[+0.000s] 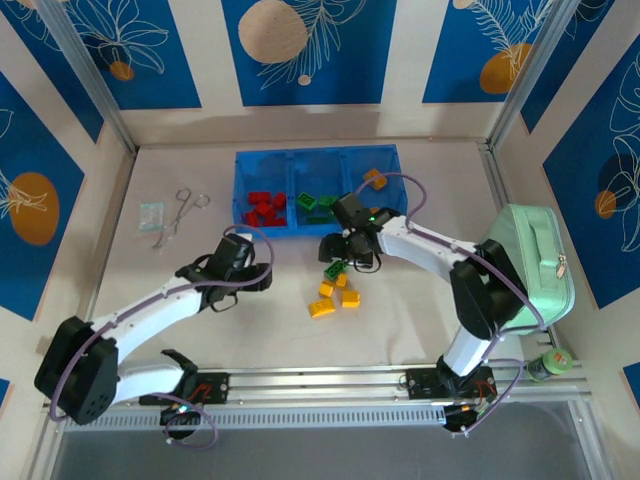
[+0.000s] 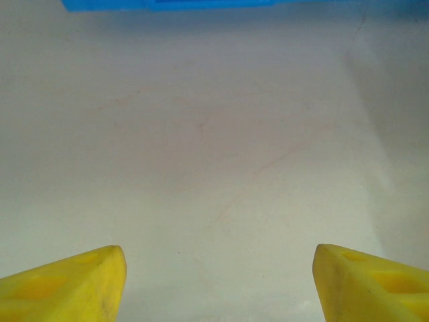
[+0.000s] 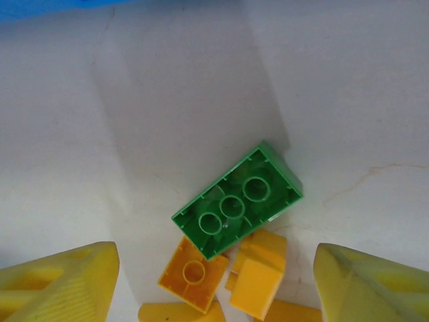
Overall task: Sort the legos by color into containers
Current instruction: Pick up the lego from the center of the table.
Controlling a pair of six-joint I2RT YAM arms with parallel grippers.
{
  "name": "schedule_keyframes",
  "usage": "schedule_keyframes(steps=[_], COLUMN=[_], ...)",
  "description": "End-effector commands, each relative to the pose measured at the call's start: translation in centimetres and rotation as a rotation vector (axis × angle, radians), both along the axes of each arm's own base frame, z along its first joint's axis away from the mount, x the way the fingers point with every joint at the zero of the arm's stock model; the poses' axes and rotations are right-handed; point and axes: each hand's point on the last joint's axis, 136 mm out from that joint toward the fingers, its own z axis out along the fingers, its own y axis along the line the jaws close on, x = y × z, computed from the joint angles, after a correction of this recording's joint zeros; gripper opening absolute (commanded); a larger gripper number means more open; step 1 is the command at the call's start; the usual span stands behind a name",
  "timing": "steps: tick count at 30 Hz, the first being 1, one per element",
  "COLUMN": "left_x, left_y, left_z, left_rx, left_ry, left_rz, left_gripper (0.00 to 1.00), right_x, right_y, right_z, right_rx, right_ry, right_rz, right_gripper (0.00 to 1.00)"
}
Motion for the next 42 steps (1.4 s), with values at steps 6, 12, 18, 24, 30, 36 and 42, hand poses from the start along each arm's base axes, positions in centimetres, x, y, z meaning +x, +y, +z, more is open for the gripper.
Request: schedule_keyframes(steps=[6, 12, 18, 24, 30, 36, 42], left_x=[-1.2, -1.8, -1.7, -1.7, -1.8, -2.0, -2.6], left_y=[0.7, 0.9, 0.9, 1.0, 1.3, 1.3, 0.8], left_z=[-0.1, -0.9, -0.8, -0.7, -0.3, 0.4, 1.0], left_rx=[-0.018, -0.022, -0.01, -0.009, -0.005, -0.004, -0.011], left_ry=[-0.025, -0.019, -0.026, -0.031, -0.04, -0.053, -0.063], left_rz=[0.033, 0.036, 0.031, 0.034, 0.037, 0.03, 0.002], left_gripper=[0.73, 0.73, 0.73, 0.72, 0.71, 0.7, 0.7], right_x=[-0.1, 0.2, 0.8, 2.1, 3.7, 6.1, 9.9], right_y=[0.4, 0.4, 1.2, 1.6, 2.0, 2.1, 1.8], right_z=[-2.7, -4.4, -5.4, -4.4, -1.6, 3.3, 7.2], right_rx=[-0.111, -0.179, -0.187, -0.209, -0.216, -0.199, -0.192], right_ry=[0.088, 0.124, 0.137, 0.099, 0.031, -0.081, -0.156], right_rz=[-0.046, -0.067, -0.064, -0.053, -0.026, -0.017, -0.01], right_gripper=[0.68, 0.66, 0.6, 0.39, 0.29, 0.27, 0.28])
